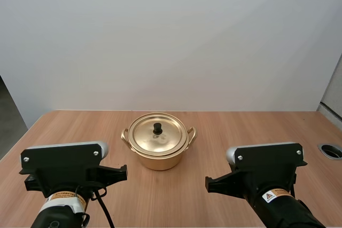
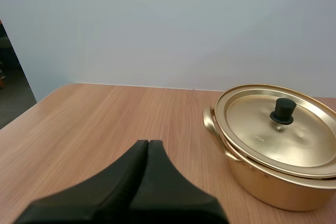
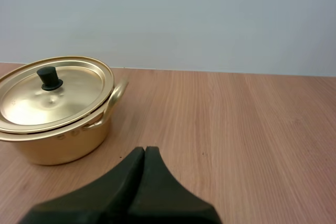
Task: Open the pot, put the car inside, and close it
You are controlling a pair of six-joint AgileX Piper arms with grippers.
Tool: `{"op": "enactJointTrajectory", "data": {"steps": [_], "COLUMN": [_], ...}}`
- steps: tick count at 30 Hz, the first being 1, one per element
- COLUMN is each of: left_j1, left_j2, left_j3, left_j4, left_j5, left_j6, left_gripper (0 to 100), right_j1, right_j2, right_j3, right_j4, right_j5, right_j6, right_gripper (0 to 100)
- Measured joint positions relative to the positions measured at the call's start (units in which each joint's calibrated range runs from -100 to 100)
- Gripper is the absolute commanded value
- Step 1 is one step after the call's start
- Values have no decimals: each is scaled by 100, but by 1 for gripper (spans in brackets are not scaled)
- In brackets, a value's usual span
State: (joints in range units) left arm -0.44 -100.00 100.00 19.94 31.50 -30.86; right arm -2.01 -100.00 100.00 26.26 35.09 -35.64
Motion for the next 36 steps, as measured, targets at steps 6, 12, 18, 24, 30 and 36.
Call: {"op": "enactJointTrajectory", "data": {"steps": [6, 12, 18, 24, 30, 36], "left_j1": [0, 0, 0, 0, 0, 0], "left_j2": [0, 0, 0, 0, 0, 0], "left_j3": [0, 0, 0, 0, 0, 0], "left_j4": [0, 0, -66, -966, -2069, -2232], "left_j5": [0, 0, 0, -36, -36, -36], "left_j6": [0, 0, 0, 40, 40, 40], "left_gripper": [0, 0, 0, 0, 0, 0], "right_j1": [0, 0, 0, 0, 0, 0], "right_j2": [0, 0, 0, 0, 0, 0], "right_j3": [0, 0, 0, 0, 0, 0], "right_j4": [0, 0, 0, 0, 0, 0], "right_j5": [0, 0, 0, 0, 0, 0], "right_j6": [0, 0, 0, 0, 0, 0], "right_gripper": [0, 0, 0, 0, 0, 0]}}
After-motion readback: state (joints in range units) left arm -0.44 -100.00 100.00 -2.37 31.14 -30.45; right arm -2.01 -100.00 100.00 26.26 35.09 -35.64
